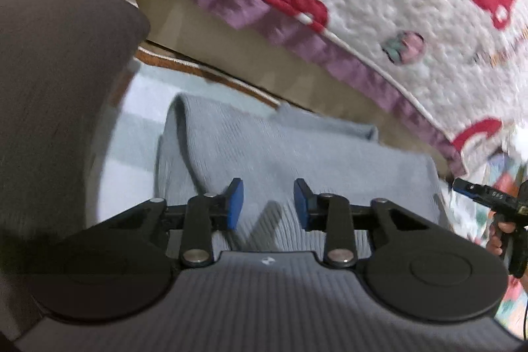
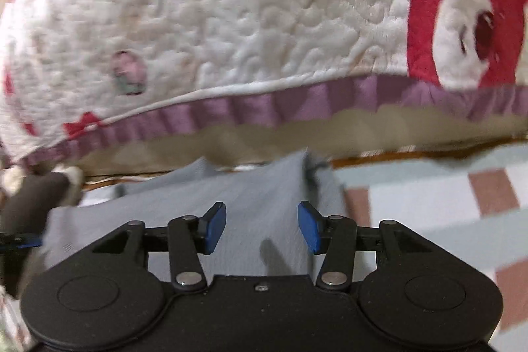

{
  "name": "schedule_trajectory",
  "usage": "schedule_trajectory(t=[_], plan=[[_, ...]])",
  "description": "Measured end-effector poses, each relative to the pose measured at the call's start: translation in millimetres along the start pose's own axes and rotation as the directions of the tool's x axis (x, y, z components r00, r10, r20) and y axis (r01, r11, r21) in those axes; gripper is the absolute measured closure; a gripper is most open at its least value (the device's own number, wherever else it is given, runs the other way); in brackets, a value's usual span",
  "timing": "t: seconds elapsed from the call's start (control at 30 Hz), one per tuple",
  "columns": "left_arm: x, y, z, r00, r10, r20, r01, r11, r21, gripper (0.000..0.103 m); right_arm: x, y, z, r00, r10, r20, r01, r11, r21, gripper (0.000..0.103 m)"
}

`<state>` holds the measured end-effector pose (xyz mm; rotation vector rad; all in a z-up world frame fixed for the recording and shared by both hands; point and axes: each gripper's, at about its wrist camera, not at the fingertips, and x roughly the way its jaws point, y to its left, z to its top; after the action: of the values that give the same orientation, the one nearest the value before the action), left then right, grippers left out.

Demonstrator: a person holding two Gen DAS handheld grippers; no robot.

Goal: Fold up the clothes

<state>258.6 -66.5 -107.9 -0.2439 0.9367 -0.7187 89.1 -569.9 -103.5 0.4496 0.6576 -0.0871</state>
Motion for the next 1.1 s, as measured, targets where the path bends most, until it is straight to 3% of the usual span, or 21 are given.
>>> schedule_trajectory(t=[0.17,0.3,0.4,0.5,0.53,0.57,0.6,0.67,0.73,0.8,0.87,0.9,1.03,1.1], plan=[[-12,-16,-41,0.997,-0.001,-0.077,0.008,0.996,0.092,0.071,-7,0,-25,1.000,0.004,-0.022,-0.004,1.000,0.014,0.050],[5,-24,-63,0.984,-0.009,-0.179,0.030,0.992,0.119,0.062,-8,-1,-41,0.999,-0.012,-0.048,0.013,1.000,0.021,0.050],[19,-18,-66,0.980,-0.007,-0.201,0.017,0.999,0.050,0.058,-8,-2,-53,0.997,-0.025,-0.067,0.026,0.999,0.026,0.050],[24,-8,-66,0.977,-0.051,-0.205,0.044,0.998,-0.036,0.058,-9,-3,-64,0.996,-0.034,-0.085,0.037,0.999,0.032,0.050],[25,-5,-66,0.976,-0.072,-0.205,0.060,0.996,-0.064,0.059,-11,-4,-66,0.997,-0.020,-0.076,0.023,0.999,0.036,0.055],[25,-2,-66,0.975,-0.095,-0.200,0.077,0.993,-0.094,0.061,-12,-4,-66,0.998,0.013,-0.064,-0.010,0.999,0.042,0.085],[23,1,-66,0.974,-0.124,-0.192,0.102,0.987,-0.123,0.062,-13,-4,-65,0.998,0.048,-0.050,-0.046,0.998,0.049,0.093],[18,3,-65,0.971,-0.170,-0.168,0.143,0.977,-0.160,0.069,-20,-6,-63,0.991,0.133,0.009,-0.133,0.987,0.086,0.094],[12,5,-61,0.975,-0.174,-0.136,0.149,0.973,-0.177,0.069,-27,-10,-59,0.985,0.153,0.075,-0.162,0.978,0.130,0.094],[4,5,-57,0.992,-0.093,-0.090,0.076,0.981,-0.178,0.069,-34,-14,-56,0.977,0.164,0.135,-0.186,0.968,0.169,0.094],[-2,0,-55,0.999,0.004,-0.046,-0.009,0.993,-0.115,0.068,-30,-19,-57,0.987,0.114,0.112,-0.131,0.978,0.161,0.093],[-3,-1,-55,0.999,0.012,-0.041,-0.016,0.995,-0.097,0.067,-27,-23,-60,0.990,0.106,0.094,-0.121,0.978,0.172,0.093],[11,12,-66,0.990,-0.082,-0.118,0.057,0.977,-0.203,0.064,-21,-30,-72,0.990,0.124,0.070,-0.136,0.969,0.207,0.090],[21,12,-70,0.985,-0.078,-0.154,0.045,0.977,-0.208,0.064,-18,-29,-75,0.989,0.133,0.062,-0.143,0.968,0.207,0.089]])
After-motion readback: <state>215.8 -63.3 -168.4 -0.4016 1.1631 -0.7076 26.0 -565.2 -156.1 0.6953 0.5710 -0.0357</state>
